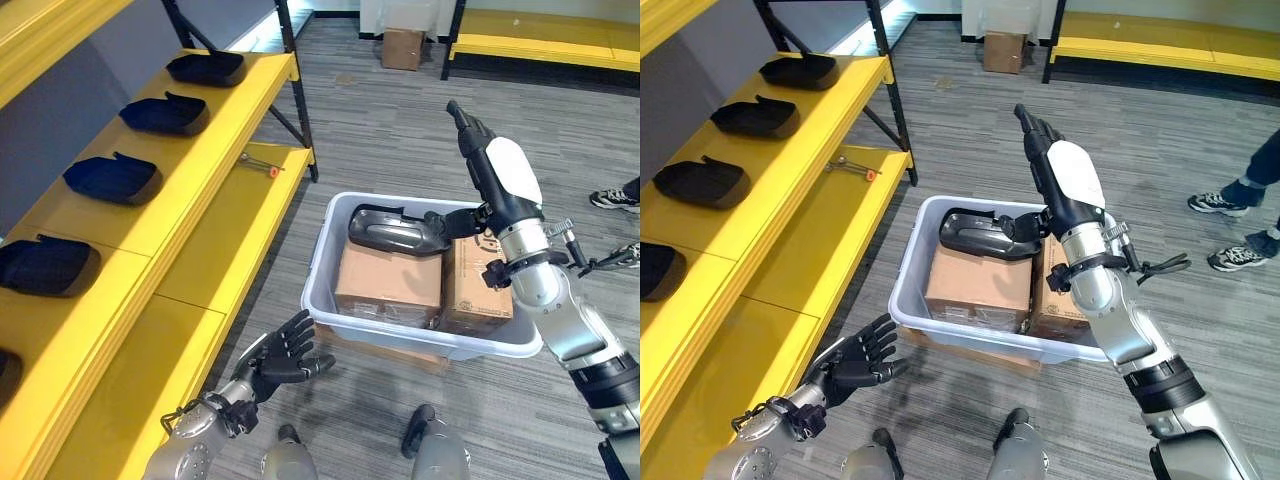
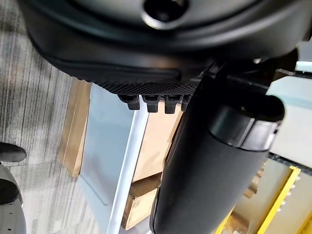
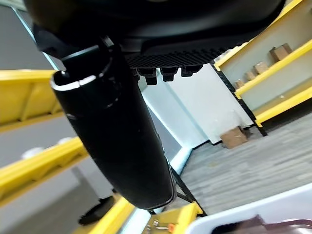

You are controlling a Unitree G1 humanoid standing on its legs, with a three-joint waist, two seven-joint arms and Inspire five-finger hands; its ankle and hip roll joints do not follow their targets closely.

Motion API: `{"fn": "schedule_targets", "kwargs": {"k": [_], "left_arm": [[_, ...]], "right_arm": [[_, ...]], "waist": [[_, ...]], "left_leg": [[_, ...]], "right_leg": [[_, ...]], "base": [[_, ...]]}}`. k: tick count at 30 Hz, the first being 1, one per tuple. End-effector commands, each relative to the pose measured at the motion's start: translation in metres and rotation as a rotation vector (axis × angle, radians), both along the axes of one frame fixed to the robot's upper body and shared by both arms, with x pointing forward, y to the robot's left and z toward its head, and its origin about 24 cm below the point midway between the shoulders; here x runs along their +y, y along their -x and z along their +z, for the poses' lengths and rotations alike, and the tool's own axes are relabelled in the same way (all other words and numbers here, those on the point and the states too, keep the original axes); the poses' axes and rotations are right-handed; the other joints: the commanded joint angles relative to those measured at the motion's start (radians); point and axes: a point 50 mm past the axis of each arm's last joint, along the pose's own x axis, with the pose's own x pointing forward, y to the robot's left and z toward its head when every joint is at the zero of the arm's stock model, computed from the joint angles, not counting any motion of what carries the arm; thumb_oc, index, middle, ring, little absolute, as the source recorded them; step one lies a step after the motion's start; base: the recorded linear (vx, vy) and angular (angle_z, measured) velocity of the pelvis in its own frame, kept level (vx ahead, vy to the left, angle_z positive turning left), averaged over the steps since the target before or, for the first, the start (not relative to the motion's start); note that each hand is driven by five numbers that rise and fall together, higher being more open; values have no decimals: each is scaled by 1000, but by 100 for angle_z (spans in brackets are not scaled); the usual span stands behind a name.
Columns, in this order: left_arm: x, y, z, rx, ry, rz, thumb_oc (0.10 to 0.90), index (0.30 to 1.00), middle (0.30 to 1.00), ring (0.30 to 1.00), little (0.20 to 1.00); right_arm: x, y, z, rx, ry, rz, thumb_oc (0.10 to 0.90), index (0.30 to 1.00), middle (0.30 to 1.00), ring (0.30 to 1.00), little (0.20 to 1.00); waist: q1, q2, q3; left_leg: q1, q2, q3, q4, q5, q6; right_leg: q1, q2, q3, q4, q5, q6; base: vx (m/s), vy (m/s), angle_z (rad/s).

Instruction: Move parts from the plastic box to the shelf.

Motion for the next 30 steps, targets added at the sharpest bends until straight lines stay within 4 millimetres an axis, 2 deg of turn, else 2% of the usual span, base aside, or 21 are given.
{"fn": "schedule_targets", "kwargs": {"k": [1, 7, 10, 13, 17, 19, 20, 22, 23, 27, 30], "left_arm": [[-6, -13, 54, -304, -53, -115, 900, 1000, 1000, 1000, 1000], [-19, -21, 74, -372, 13, -186, 900, 1000, 1000, 1000, 1000], [-24, -24, 76, -381, 15, -197, 900, 1000, 1000, 1000, 1000], [-27, -25, 85, -466, -69, -239, 900, 1000, 1000, 1000, 1000], [-32, -24, 87, -449, -35, -271, 900, 1000, 1000, 1000, 1000], [-32, -24, 87, -449, -41, -283, 900, 1000, 1000, 1000, 1000], [-34, -22, 86, -446, -28, -278, 900, 1000, 1000, 1000, 1000], [-35, -19, 83, -435, -17, -249, 900, 1000, 1000, 1000, 1000], [-31, -17, 80, -424, -41, -222, 900, 1000, 1000, 1000, 1000], [-25, -17, 76, -427, -51, -171, 900, 1000, 1000, 1000, 1000], [-16, -24, 81, -474, -34, -25, 900, 1000, 1000, 1000, 1000]], "right_arm": [[15, -3, 56, -191, 29, 40, 900, 1000, 1000, 1000, 1000], [18, -24, 72, -192, 94, -26, 900, 1000, 1000, 1000, 1000], [19, -29, 77, -201, 117, -45, 900, 1000, 1000, 1000, 1000], [21, -34, 85, -223, 175, -75, 900, 1000, 1000, 1000, 1000], [14, -36, 92, -240, 174, -116, 900, 1000, 1000, 1000, 1000], [13, -36, 93, -249, 156, -113, 900, 1000, 1000, 1000, 1000], [16, -36, 94, -255, 155, -103, 900, 1000, 1000, 1000, 1000], [25, -36, 95, -257, 176, -83, 900, 1000, 1000, 1000, 1000], [36, -37, 94, -239, 211, -46, 900, 1000, 1000, 1000, 1000], [60, -38, 92, -217, 263, 10, 900, 1000, 1000, 1000, 1000], [63, -42, 80, -185, 263, 27, 900, 1000, 1000, 1000, 1000]], "waist": [[35, 4, 8], [71, 38, 74], [80, 47, 97], [90, 57, 122], [95, 66, 142], [99, 64, 146], [108, 60, 148], [130, 56, 148], [141, 47, 148], [143, 35, 127], [131, 20, 96]], "left_leg": [[-58, 12, -127, 3, -17, 44], [-131, 1, -148, 38, -14, 46], [-154, -8, -156, 47, -14, 48], [-179, -20, -163, 56, -13, 52], [-199, -33, -162, 60, -12, 56], [-198, -26, -148, 58, -10, 54], [-183, -22, -139, 61, -21, 46], [-156, 0, -88, 68, -27, 39], [-121, 21, -48, 83, -44, 38], [-69, 44, -4, 93, -59, 49], [-46, 59, 18, 122, -53, 51]], "right_leg": [[70, -17, 78, 74, -150, 64], [-10, -47, 65, 173, -178, 50], [-34, -54, 63, 199, -185, 47], [-60, -62, 60, 231, -197, 41], [-84, -66, 58, 263, -212, 39], [-78, -67, 26, 269, -219, 30], [-79, -84, -2, 287, -224, 46], [-75, -139, -85, 299, -216, 61], [-38, -174, -148, 290, -218, 62], [9, -151, -189, 256, -225, 37], [38, -108, -199, 234, -245, 7]], "base": [[-16, 33, 11], [-45, 35, 10], [-45, 17, 13], [-21, 23, 10], [-39, 3, 11], [-40, -67, 2], [15, -58, -1], [19, -55, -15], [22, -99, -40], [-22, -172, -44], [-32, -221, -24]]}}
